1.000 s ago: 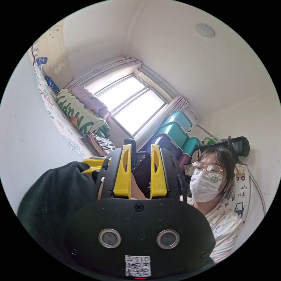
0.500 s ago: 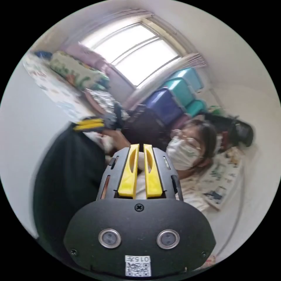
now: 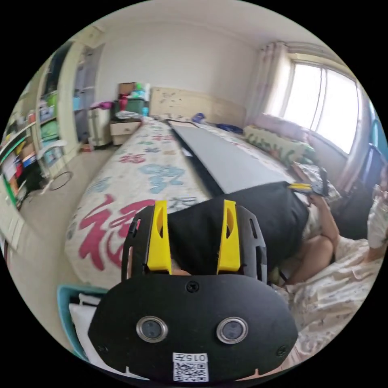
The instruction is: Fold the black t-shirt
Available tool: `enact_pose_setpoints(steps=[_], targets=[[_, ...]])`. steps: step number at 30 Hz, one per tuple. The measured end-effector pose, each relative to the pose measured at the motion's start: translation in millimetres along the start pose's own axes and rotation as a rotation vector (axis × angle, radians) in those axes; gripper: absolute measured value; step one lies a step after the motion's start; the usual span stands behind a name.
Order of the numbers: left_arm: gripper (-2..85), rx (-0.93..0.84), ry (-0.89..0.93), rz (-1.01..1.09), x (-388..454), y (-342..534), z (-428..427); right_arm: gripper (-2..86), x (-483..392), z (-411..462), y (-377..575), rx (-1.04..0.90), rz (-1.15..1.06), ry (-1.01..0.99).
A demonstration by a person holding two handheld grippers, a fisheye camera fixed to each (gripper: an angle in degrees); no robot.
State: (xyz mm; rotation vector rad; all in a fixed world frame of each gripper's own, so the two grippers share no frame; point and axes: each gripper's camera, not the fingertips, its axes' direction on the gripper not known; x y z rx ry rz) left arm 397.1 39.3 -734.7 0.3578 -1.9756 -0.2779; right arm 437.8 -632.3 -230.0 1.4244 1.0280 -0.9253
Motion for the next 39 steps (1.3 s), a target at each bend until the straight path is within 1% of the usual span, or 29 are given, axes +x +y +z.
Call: enact_pose_setpoints(steps=[1, 2, 3, 4, 5, 7, 8, 9, 10, 11, 13, 14, 16, 18, 20, 21, 23, 24, 26, 27, 29, 30, 32, 33, 35, 39], targets=[[18.2, 0.050, -0.097, -0.069, -5.0, 15.9, -3.7, 5.1, -2.4, -2.2, 3.6, -0.001, -0.001, 0.002], [18.1, 0.104, -0.128, -0.107, -5.4, 30.0, -2.9, 5.0, -3.8, -4.5, 6.8, -0.003, 0.001, 0.000], [18.0, 0.116, -0.115, -0.111, -4.2, 35.3, 1.0, 5.1, -4.3, -5.7, 8.5, -0.004, 0.003, -0.001], [18.1, 0.081, -0.068, -0.113, -0.4, 41.9, 16.9, 5.1, -5.1, -8.4, 12.2, -0.004, 0.008, -0.004], [18.2, 0.002, -0.061, -0.114, 5.7, 46.1, 39.5, 5.2, -5.8, -11.2, 16.3, -0.003, 0.015, -0.007], [18.0, -0.070, -0.136, -0.089, 24.8, 57.9, 70.4, 5.3, -8.2, -16.0, 22.6, 0.001, 0.023, -0.004], [17.6, -0.036, -0.194, -0.055, 44.5, 69.0, 77.2, 5.4, -11.1, -19.4, 26.3, 0.001, 0.026, 0.003], [16.9, -0.038, -0.211, -0.048, 52.3, 73.5, 81.2, 5.4, -13.0, -21.2, 28.0, 0.001, 0.026, 0.008], [15.5, -0.044, -0.227, -0.035, 65.5, 81.5, 88.1, 5.4, -16.9, -24.5, 30.5, -0.002, 0.025, 0.018], [10.7, -0.052, -0.213, -0.010, 77.4, 88.7, 94.0, 5.4, -20.4, -27.9, 32.6, -0.006, 0.025, 0.026], [6.9, -0.074, -0.120, 0.038, 95.0, 98.0, 105.3, 5.4, -24.1, -33.4, 35.2, -0.014, 0.025, 0.033], [5.6, -0.087, -0.170, 0.070, 107.2, 104.8, 112.6, 5.4, -24.7, -37.7, 38.1, -0.016, 0.039, 0.030], [4.1, -0.079, -0.210, 0.105, 119.6, 117.2, 117.9, 5.3, -26.2, -46.9, 47.5, 0.001, 0.065, 0.024], [3.1, -0.049, -0.190, 0.099, 122.4, 131.5, 116.6, 5.2, -28.2, -64.5, 59.4, 0.049, 0.076, 0.029], [2.5, 0.072, -0.128, 0.108, 127.3, 153.5, 94.9, 4.8, -16.9, -100.2, 80.1, 0.146, 0.174, -0.024], [2.3, 0.103, -0.111, 0.113, 129.5, 158.5, 87.4, 4.7, -13.0, -110.0, 85.0, 0.166, 0.200, -0.047], [2.1, 0.233, -0.096, 0.141, 145.4, 176.5, 55.1, 4.1, -8.1, -155.6, 104.5, 0.258, 0.256, -0.085], [2.0, 0.279, -0.104, 0.153, 151.7, 181.4, 46.2, 4.0, -10.4, -167.9, 108.3, 0.278, 0.258, -0.082], [1.8, 0.455, -0.146, 0.214, 180.6, 199.2, 11.5, 3.4, -26.4, -222.4, 119.4, 0.354, 0.240, -0.032], [1.7, 0.493, -0.152, 0.227, 187.0, 202.5, 2.8, 3.3, -31.1, -237.4, 121.9, 0.376, 0.232, -0.017], [1.5, 0.625, -0.151, 0.270, 205.5, 213.7, -29.6, 2.3, -46.1, -301.2, 132.6, 0.468, 0.211, 0.022], [1.5, 0.648, -0.145, 0.279, 208.2, 215.2, -36.4, 2.0, -49.5, -317.6, 135.9, 0.495, 0.208, 0.036], [1.4, 0.729, -0.098, 0.308, 212.4, 218.7, -58.4, 0.8, -62.4, -380.9, 150.5, 0.589, 0.192, 0.113], [1.4, 0.745, -0.085, 0.311, 212.5, 218.8, -62.3, 0.6, -65.3, -394.8, 154.2, 0.609, 0.187, 0.133], [1.3, 0.817, -0.029, 0.322, 211.0, 217.6, -73.5, 0.0, -73.1, -444.9, 169.3, 0.679, 0.182, 0.224], [1.3, 0.885, 0.062, 0.343, 205.0, 204.2, -79.8, -0.4, -70.4, -511.4, 189.0, 0.792, 0.196, 0.311]])
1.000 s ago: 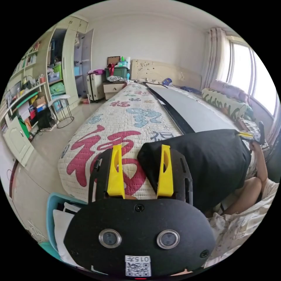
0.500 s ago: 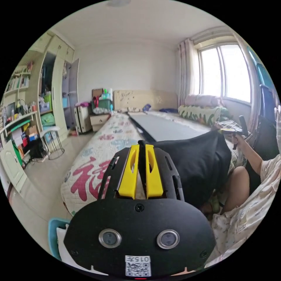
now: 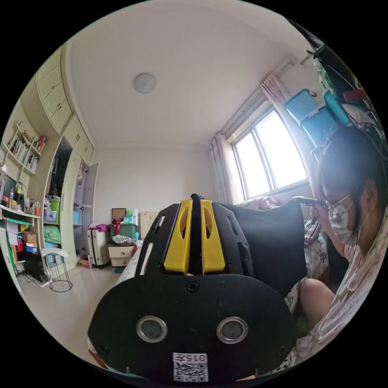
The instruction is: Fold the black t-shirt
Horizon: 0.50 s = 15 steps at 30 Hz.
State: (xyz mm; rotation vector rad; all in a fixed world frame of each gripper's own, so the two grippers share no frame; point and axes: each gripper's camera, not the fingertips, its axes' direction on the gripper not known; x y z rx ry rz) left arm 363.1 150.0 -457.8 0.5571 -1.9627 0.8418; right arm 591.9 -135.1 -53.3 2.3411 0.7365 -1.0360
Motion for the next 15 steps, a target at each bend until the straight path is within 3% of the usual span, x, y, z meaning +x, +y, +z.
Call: enact_pose_setpoints(steps=[6, 12, 15], targets=[[1.1, -0.009, 0.104, -0.097, -30.3, 17.0, 63.0, -0.5, 31.7, 12.2, -22.6, 0.062, 0.003, 0.108], [1.3, -0.251, 0.043, -0.203, -78.5, 78.7, 193.7, -0.5, 74.5, 201.0, 25.7, -0.189, 0.041, 0.154], [1.5, -0.492, -0.067, -0.187, -99.0, 126.1, 286.0, -0.4, 92.8, 332.6, 73.4, -0.365, 0.085, 0.148]])
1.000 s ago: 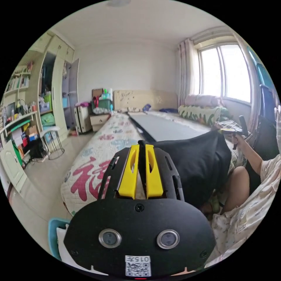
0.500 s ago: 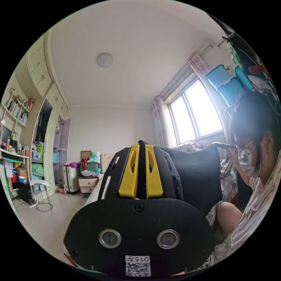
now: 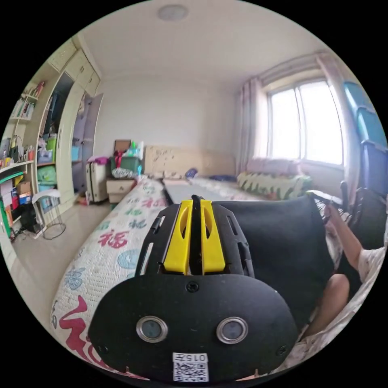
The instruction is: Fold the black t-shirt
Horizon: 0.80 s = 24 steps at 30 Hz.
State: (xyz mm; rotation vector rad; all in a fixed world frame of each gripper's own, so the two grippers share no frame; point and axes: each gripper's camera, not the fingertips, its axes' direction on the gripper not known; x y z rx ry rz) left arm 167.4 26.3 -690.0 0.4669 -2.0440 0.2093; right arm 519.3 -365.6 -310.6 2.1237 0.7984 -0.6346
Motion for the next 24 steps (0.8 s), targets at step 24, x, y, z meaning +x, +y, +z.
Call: enact_pose_setpoints(steps=[24], targets=[[8.3, -0.400, -0.150, -0.039, -77.4, -45.5, 158.2, 0.4, 55.1, 205.0, 33.4, -0.275, 0.091, -0.136]])
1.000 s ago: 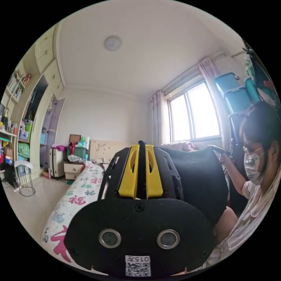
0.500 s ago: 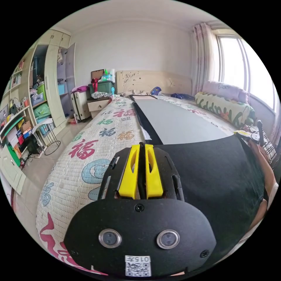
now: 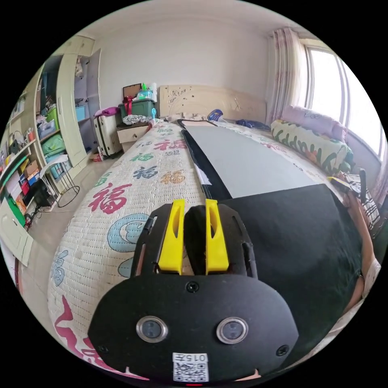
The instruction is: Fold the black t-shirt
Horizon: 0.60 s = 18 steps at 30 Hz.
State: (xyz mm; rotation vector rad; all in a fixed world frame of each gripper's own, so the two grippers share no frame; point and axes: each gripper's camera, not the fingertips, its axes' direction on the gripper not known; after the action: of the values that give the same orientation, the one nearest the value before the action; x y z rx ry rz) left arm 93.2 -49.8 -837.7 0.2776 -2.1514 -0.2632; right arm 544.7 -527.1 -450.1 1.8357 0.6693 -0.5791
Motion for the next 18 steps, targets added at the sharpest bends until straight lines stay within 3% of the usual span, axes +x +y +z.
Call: enact_pose_setpoints(steps=[2, 4, 7, 11, 14, 18], targets=[[9.2, 0.117, 0.013, -0.025, -10.9, 7.5, -32.0, 0.5, 21.9, -60.4, 37.4, 0.112, 0.055, -0.053], [9.3, 0.201, 0.016, -0.012, -8.2, 17.4, -77.6, 1.7, 17.9, -102.5, 71.1, 0.107, 0.017, -0.066], [7.2, 0.345, 0.123, 0.237, 27.8, 49.3, -173.8, 4.5, -19.3, -183.0, 151.0, 0.120, -0.219, -0.086], [5.9, 0.240, 0.379, 0.760, 93.0, 114.9, -256.3, 4.9, -64.4, -281.4, 254.8, 0.280, -0.468, -0.143], [5.9, 0.188, 0.456, 0.905, 117.5, 146.2, -271.9, 5.3, -88.2, -311.2, 270.9, 0.224, -0.580, -0.448], [6.4, 0.119, 0.504, 0.953, 124.7, 145.7, -268.8, 6.0, -141.6, -312.2, 286.0, 0.176, -0.767, -0.463]])
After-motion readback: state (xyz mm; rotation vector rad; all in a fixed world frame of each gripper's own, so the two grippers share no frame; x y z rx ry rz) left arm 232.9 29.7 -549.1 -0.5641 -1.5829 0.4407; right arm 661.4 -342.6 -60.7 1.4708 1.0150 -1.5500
